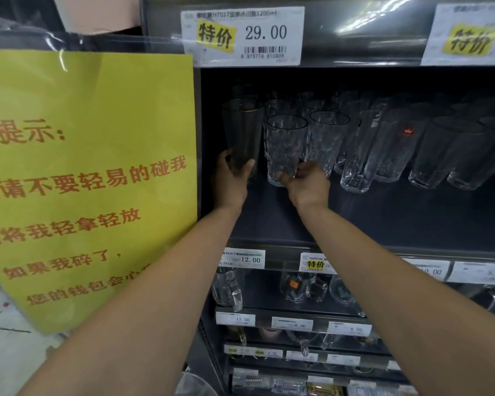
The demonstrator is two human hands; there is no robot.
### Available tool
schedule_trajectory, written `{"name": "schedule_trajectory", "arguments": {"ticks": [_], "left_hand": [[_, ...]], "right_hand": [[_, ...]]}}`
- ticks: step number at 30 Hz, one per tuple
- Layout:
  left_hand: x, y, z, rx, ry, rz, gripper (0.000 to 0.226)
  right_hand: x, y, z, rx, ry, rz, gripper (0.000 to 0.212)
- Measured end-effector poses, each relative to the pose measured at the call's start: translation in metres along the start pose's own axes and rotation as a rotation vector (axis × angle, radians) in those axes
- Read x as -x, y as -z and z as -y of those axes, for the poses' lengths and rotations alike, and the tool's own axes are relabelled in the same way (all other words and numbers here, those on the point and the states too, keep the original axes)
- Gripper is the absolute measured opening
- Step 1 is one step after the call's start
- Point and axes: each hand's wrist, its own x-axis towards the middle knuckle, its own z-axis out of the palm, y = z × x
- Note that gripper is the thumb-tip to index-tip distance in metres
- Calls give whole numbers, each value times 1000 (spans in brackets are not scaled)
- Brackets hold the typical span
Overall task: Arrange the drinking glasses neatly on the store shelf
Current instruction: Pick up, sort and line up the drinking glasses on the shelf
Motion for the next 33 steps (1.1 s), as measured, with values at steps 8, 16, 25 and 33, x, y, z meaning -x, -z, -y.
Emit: {"name": "schedule_trajectory", "arguments": {"ticks": [8,16,25,33], "left_hand": [[-7,-2,8,-55,7,-19,56],[-10,-3,9,-97,1,-24,59],[-9,-4,7,-40,61,-66,47],[-8,-5,5,-66,55,-93,41]], "right_hand": [[-3,-1,-2,73,31,-27,38],[-3,-2,-2,68,15,-48,32],[-2,-3,2,99,-7,-73,33],[-3,-5,3,143,-4,-88,28]]}}
